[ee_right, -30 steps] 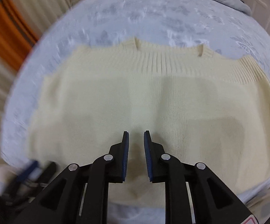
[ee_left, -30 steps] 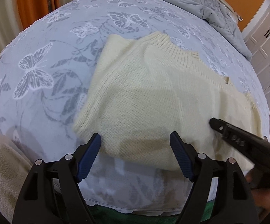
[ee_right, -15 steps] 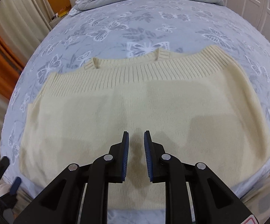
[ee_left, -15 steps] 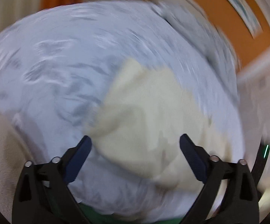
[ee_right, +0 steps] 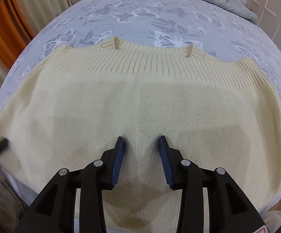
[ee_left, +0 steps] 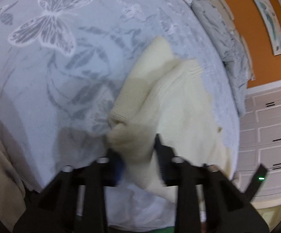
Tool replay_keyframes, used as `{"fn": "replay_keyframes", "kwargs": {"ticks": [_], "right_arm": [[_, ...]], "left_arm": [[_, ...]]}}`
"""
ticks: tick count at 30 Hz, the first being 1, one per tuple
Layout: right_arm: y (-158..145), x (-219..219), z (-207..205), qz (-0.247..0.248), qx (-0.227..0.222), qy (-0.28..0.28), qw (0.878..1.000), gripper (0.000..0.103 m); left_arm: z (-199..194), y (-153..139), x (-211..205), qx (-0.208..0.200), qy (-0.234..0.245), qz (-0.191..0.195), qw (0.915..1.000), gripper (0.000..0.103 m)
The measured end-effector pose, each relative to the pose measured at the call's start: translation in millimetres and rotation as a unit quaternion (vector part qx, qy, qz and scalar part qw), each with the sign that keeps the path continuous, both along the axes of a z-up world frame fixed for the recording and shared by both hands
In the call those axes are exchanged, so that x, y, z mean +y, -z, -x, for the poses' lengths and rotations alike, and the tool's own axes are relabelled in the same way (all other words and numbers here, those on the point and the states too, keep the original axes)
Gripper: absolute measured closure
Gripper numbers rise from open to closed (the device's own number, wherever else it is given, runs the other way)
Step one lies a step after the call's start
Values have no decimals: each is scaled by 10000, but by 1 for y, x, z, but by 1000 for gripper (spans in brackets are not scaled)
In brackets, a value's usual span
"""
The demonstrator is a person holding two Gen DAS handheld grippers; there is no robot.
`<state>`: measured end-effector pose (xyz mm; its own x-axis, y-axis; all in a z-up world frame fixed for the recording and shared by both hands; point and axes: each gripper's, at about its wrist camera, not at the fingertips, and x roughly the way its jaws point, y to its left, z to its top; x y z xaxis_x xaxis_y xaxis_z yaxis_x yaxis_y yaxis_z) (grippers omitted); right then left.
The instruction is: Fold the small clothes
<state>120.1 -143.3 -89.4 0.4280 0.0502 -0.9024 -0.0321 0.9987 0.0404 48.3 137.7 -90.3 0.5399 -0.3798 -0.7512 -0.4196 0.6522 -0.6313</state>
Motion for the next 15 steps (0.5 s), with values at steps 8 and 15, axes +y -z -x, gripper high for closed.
{"fn": "replay_keyframes", "kwargs": {"ticks": [8,15], "right_arm": [[-29,-50,21,-1311,-187,381,9905,64],[-37,-165,82,-1986,-460,1405,9689,56]], "left_arm": [[-8,-128,-85,-1343,1126,-943,9800,93],[-8,-163,-208,-1867,2482,-1613,9368,93]]}}
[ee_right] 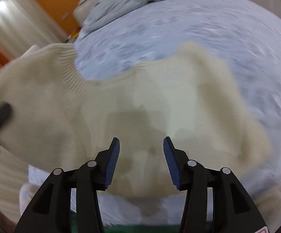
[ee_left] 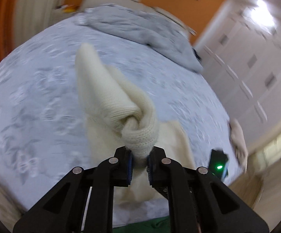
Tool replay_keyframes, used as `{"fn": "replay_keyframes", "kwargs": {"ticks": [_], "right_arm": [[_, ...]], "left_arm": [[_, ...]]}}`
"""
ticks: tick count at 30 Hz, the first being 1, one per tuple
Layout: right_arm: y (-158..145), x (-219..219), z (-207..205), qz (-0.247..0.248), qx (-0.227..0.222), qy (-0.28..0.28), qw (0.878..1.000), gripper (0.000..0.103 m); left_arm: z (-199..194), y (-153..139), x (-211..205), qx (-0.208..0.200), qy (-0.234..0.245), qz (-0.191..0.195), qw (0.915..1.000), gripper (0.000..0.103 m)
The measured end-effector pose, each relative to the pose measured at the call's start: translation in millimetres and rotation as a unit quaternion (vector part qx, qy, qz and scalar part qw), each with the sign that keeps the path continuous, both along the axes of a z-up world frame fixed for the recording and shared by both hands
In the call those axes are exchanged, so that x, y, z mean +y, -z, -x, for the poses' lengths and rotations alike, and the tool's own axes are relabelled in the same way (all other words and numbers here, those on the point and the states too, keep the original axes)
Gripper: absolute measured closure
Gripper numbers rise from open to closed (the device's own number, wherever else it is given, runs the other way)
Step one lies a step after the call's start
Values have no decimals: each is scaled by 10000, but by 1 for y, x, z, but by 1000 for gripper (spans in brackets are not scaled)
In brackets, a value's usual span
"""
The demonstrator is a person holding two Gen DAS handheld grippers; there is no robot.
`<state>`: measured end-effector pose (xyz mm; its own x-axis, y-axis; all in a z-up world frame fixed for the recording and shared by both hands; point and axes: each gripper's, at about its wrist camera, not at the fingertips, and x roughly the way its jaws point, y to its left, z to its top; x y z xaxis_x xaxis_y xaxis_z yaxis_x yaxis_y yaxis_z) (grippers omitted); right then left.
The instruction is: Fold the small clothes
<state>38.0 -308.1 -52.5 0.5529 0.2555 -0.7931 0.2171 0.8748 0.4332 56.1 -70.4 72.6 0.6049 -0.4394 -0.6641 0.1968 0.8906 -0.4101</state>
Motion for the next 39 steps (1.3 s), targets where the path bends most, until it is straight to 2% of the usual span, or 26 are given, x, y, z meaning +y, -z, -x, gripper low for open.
{"fn": "replay_keyframes", "kwargs": {"ticks": [2,3,5,7,8,9,11,14,16,17,19,20,21,22,23,24,25,26,28,29,31,32,34,35,36,39], "right_arm": [[5,-26,12,-312,52,313,9990,55],[8,-39,17,-585,70,501,9970,52],[9,-52,21,-936,0,626,9936,48],[4,-53,22,-950,-149,552,9938,39],[2,-52,20,-989,-181,485,9938,36],[1,-47,16,-1065,-206,358,9935,31],[0,-39,4,-1216,-140,88,9924,30],[-2,-19,-15,-1614,24,-291,9865,29],[-3,-7,-29,-1748,157,-409,9836,19],[-1,2,-40,-1778,303,-511,9823,18],[4,18,-55,-1608,510,-666,9834,20],[6,28,-62,-1441,564,-774,9849,26],[7,36,-66,-1295,541,-918,9858,59],[4,42,-70,-1199,491,-1040,9861,77],[-9,43,-68,-1195,264,-1041,9870,81],[-25,40,-64,-1319,-69,-1082,9853,85],[-52,36,-54,-1394,-545,-1143,9821,85],[-69,31,-45,-1316,-842,-1167,9808,85],[-92,10,-20,-1089,-1273,-1060,9801,86],[-90,-4,-14,-1055,-1268,-908,9821,86],[-62,-33,-11,-796,-854,-523,9918,86],[-27,-48,-17,-621,-248,-328,9972,86],[27,-63,-24,-711,684,-84,9951,86],[38,-70,-21,-1014,866,141,9910,85],[33,-71,-22,-1057,784,154,9912,85],[22,-60,-22,-660,657,-20,9956,84]], "left_arm": [[0,13,-31,132,269,-139,9995,92],[-3,31,-53,353,440,-286,9980,89],[-1,59,-74,627,585,-605,9945,81],[9,72,-79,718,613,-776,9925,70],[19,74,-77,669,666,-765,9926,57],[26,73,-73,595,703,-743,9930,31],[51,66,-56,292,542,-927,9938,7],[65,74,-45,158,568,-1410,9883,7],[67,91,-33,300,416,-2015,9781,7],[64,101,-28,463,334,-2109,9758,7],[57,112,-23,686,201,-2012,9769,7],[52,117,-21,768,112,-1958,9776,7],[47,121,-19,826,29,-1955,9772,8],[44,125,-18,875,-57,-1959,9767,10],[39,129,-16,930,-118,-1934,9766,28],[33,135,-13,1075,-82,-1827,9772,62],[28,137,-10,1251,-41,-1741,9767,73],[27,139,-8,1401,-39,-1592,9772,82],[29,124,-4,1315,-165,-1262,9831,84],[32,117,-4,1208,-122,-1129,9862,85],[40,98,-12,947,30,-1019,9903,85],[42,96,-17,915,105,-1018,9905,85],[36,108,-27,1130,226,-1087,9874,85],[33,119,-30,1266,255,-1143,9850,85],[32,132,-35,1450,294,-1219,9815,85],[36,138,-48,1425,374,-1445,9785,85]]}}
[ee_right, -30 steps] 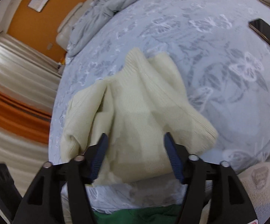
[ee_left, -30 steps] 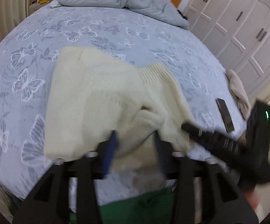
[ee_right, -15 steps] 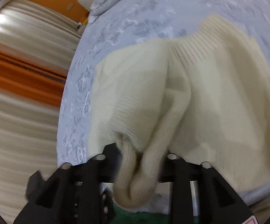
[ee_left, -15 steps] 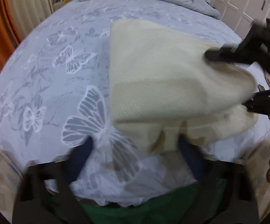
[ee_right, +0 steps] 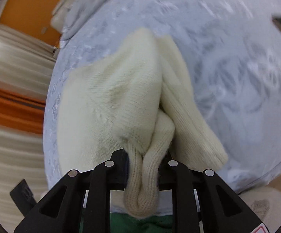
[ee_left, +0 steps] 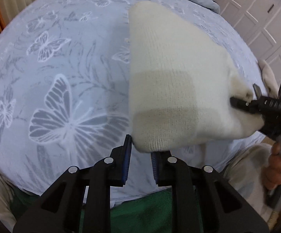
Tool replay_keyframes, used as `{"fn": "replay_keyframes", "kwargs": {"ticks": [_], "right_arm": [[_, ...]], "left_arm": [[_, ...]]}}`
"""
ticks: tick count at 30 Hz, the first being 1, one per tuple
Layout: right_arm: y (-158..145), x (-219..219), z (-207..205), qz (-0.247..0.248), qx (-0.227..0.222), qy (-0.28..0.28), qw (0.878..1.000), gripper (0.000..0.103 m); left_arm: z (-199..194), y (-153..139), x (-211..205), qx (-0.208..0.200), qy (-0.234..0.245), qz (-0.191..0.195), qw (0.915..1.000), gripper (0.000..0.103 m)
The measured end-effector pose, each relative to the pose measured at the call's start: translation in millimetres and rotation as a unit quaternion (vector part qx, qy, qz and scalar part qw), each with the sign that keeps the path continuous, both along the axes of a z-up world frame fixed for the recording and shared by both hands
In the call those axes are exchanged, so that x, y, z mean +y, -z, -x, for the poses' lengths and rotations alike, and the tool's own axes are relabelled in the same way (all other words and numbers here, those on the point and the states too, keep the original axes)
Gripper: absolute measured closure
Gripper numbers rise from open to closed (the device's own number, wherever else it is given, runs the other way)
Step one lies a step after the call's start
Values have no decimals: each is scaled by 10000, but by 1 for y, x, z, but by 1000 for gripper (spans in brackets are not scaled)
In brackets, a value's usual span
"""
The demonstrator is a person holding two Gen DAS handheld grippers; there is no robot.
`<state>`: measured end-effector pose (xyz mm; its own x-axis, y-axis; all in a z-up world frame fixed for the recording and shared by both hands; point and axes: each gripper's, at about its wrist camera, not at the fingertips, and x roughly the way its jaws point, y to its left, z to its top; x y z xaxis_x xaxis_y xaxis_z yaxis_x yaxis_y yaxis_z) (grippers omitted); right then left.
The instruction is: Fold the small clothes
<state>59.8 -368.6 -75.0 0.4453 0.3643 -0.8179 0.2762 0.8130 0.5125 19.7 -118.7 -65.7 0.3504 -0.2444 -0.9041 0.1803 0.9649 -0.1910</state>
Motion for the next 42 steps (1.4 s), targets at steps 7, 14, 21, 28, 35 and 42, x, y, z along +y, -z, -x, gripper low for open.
{"fn": "replay_keyframes", "kwargs": {"ticks": [7,14,21,28,35,42], "right_arm": [[4,-11,5,-420,-56,112,9990,79],[-32,-10,3,311,-491,-132,9982,81],[-39,-10,14,829,-259,156,9961,64],[-104,54,29,1215,-1436,-493,9809,69],[-5,109,-11,1238,-263,-1756,9763,98],[-67,60,-22,890,-832,-866,9888,88]], "left_arm": [[5,-14,17,108,-196,311,9993,74],[6,-14,19,-40,-168,43,9998,64],[9,-11,16,59,-77,-84,9999,58],[23,-57,29,-502,-282,-102,9983,43],[20,-77,32,-789,-407,-301,9956,36],[18,-78,46,-793,-593,-297,9946,29]]}}
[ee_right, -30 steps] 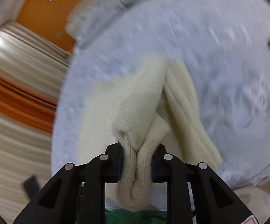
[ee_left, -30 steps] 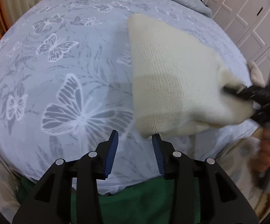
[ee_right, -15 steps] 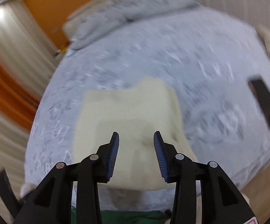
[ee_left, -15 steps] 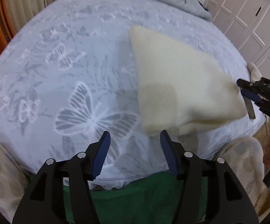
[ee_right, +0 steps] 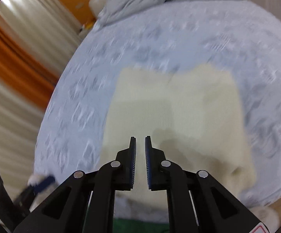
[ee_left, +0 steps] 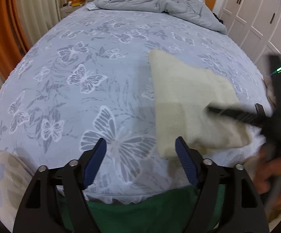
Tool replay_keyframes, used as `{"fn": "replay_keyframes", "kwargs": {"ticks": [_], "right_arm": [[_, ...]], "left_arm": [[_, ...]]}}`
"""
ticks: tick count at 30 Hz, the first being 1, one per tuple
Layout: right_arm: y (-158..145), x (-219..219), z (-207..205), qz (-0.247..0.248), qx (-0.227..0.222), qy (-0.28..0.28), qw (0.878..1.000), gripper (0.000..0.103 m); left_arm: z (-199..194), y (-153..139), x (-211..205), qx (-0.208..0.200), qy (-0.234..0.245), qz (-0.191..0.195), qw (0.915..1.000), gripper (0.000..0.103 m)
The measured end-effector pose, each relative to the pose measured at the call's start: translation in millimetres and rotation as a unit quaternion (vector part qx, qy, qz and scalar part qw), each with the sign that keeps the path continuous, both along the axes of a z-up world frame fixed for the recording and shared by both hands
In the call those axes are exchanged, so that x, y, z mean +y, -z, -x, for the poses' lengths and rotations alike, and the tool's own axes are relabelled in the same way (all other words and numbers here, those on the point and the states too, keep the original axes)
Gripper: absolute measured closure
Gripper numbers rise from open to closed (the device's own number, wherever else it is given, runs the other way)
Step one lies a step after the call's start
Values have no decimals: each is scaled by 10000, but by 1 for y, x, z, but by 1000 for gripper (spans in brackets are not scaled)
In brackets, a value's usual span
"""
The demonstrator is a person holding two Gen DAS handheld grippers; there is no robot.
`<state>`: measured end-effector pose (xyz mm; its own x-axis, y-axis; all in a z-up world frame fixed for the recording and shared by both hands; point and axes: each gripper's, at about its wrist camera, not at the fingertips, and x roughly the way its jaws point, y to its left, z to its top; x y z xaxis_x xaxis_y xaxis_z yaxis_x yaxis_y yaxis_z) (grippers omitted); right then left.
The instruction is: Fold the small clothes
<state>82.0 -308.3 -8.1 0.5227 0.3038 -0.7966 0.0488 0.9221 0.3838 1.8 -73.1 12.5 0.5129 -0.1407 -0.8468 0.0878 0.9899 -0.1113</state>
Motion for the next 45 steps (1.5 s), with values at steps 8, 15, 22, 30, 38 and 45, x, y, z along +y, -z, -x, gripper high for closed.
{"fn": "replay_keyframes", "kwargs": {"ticks": [8,15,22,30,38,45], "right_arm": [[12,-32,-20,256,259,289,9989,91],[52,-64,49,273,936,758,9923,84],[33,-79,66,-59,432,1157,9923,42],[16,-58,54,173,260,618,9976,87],[63,-79,34,428,1187,621,9901,72],[52,-105,30,-611,742,1307,9867,19]], "left_arm": [[-9,-7,-12,-5,47,-3,10000,28],[-23,-12,-21,-69,151,-81,9998,26],[-26,-4,-31,52,196,-131,9997,26],[-23,-4,-37,54,171,-294,9994,21],[-23,-2,-43,61,200,-420,9989,18],[-45,27,-32,863,164,925,9918,10]]}}
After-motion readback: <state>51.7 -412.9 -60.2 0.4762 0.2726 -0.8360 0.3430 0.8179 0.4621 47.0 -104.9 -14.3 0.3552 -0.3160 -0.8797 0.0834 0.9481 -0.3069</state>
